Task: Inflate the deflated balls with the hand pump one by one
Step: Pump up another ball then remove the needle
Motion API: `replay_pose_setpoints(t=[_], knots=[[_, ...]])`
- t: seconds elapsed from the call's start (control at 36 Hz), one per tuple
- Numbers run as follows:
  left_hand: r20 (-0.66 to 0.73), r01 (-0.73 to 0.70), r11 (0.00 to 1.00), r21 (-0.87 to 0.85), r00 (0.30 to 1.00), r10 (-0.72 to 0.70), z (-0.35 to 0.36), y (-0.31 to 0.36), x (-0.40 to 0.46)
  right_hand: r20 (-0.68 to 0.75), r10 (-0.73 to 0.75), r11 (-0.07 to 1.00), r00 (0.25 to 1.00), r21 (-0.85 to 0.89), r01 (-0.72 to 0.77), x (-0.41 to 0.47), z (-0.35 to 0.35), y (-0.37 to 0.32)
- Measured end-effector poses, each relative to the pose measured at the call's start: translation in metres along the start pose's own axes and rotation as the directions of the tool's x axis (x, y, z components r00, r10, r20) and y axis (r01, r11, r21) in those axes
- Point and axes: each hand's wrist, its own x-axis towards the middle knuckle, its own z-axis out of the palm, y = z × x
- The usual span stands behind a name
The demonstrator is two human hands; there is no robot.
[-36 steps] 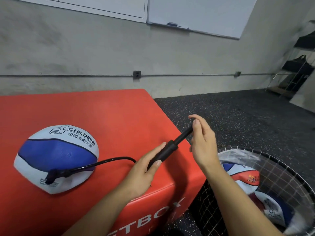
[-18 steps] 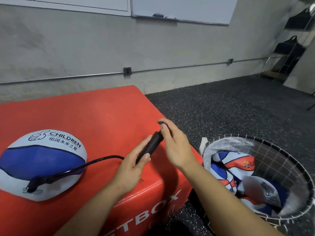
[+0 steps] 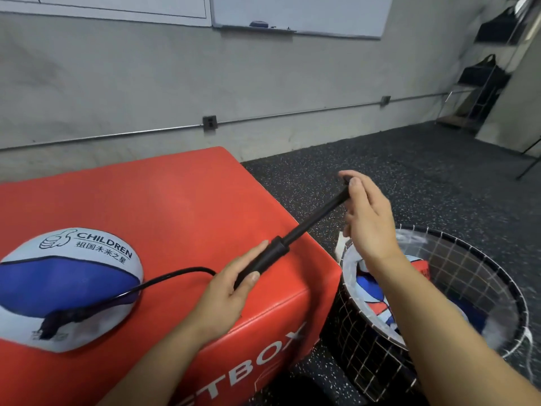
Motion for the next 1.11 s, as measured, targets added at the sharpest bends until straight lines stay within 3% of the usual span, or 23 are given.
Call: replay_pose_setpoints(t=[0.25,0.78,1.11], knots=[[-0.016,-0.002,1.0,-0.016,1.0,0.002,-0.001,0.001,-0.001,-0.022,-0.003,1.0,1.0,0.009,0.003,-0.011,0.015,-0.007],[-0.109,0.024,0.989,-0.148,0.993,-0.04,-0.008,-0.004,0.004,0.234,-0.058,0.993,0.971,-0.082,0.079,-0.048,0.092,0.005],[-0.066,0.008,0.992,-0.129,0.998,-0.016,-0.005,-0.005,0.007,0.31,-0.029,0.987,0.95,-0.139,0.076,-0.048,0.073,0.006]])
